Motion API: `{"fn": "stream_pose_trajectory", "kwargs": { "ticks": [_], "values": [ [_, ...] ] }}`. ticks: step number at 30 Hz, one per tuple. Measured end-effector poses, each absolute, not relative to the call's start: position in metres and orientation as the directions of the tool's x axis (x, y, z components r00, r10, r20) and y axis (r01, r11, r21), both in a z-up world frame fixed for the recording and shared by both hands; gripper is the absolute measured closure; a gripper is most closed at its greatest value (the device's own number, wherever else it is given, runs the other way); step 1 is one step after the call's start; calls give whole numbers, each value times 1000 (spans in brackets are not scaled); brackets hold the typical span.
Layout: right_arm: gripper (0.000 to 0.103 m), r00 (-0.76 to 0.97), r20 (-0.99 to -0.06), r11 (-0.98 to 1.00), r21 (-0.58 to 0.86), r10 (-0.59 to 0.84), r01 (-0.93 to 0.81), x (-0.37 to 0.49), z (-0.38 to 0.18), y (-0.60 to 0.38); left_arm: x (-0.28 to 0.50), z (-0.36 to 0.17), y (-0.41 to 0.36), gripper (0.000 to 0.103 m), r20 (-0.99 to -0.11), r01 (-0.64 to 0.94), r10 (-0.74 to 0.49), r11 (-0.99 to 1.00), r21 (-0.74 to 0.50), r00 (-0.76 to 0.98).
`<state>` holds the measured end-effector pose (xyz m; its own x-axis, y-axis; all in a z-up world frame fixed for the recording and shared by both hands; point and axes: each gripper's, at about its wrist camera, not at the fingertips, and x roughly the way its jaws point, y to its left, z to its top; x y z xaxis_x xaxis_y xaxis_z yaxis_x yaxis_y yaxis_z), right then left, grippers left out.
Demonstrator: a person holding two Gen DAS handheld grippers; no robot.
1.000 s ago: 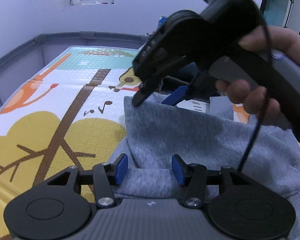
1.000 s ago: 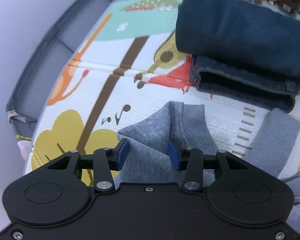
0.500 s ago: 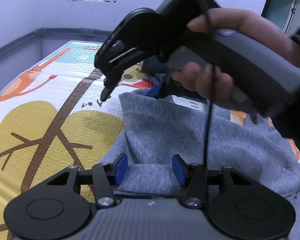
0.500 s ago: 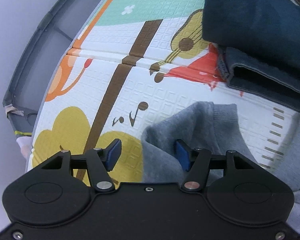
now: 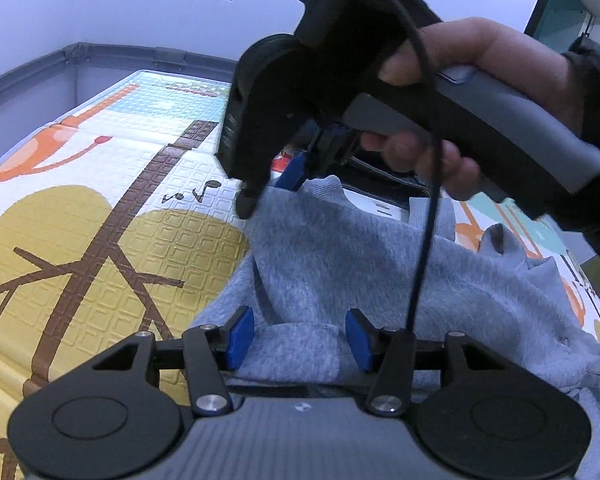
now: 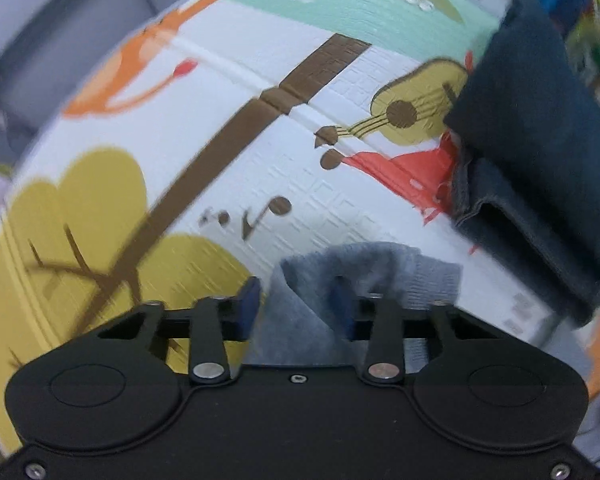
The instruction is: Fold clothes
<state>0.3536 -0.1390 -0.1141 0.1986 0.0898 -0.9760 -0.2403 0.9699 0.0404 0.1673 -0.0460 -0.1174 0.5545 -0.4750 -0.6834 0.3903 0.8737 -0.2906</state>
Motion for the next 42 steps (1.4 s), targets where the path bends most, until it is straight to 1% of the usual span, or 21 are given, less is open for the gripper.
{"fn": "stream_pose_trajectory", "kwargs": {
  "ticks": [2, 3, 8, 14, 17, 21, 24, 31, 35, 37, 39, 42],
  "values": [
    [91, 208, -975, 961, 22, 82, -276, 348, -111, -137, 168, -118, -46, 49, -685, 390, -475, 874, -291, 553],
    [92, 220, -972, 959, 15, 80, -281, 346, -108, -137, 169, -118, -46, 49, -685, 390, -475, 873, -292, 552],
    [96, 264, -959, 967, 34, 103, -253, 342, -89, -150, 171, -120, -43, 49, -686, 371, -476, 875, -310, 550],
    [97, 293, -944, 982, 109, 151, -156, 343, -78, -188, 170, -121, -38, 48, -679, 356, -473, 879, -318, 562],
    [97, 291, -944, 987, 138, 156, -84, 345, -90, -209, 171, -123, -38, 48, -681, 345, -469, 881, -323, 562],
    [97, 284, -948, 990, 137, 143, -41, 346, -113, -218, 170, -123, -40, 48, -687, 340, -458, 887, -312, 564],
    [97, 325, -928, 983, 177, 179, -37, 347, -121, -215, 170, -123, -41, 48, -691, 333, -451, 891, -309, 565],
    [97, 353, -908, 974, 225, 225, -42, 356, -122, -203, 171, -121, -37, 47, -692, 309, -457, 889, -338, 559],
    [93, 352, -907, 971, 236, 231, -29, 357, -124, -204, 171, -120, -36, 47, -690, 309, -462, 886, -345, 557],
    [87, 353, -906, 971, 240, 232, -22, 355, -119, -207, 171, -119, -35, 46, -689, 309, -465, 885, -347, 556],
    [77, 383, -892, 968, 251, 238, -15, 349, -108, -215, 171, -118, -35, 46, -690, 310, -466, 884, -349, 554],
    [69, 462, -852, 962, 273, 247, -12, 335, -85, -231, 171, -116, -33, 45, -692, 307, -469, 883, -355, 548]
  ]
}}
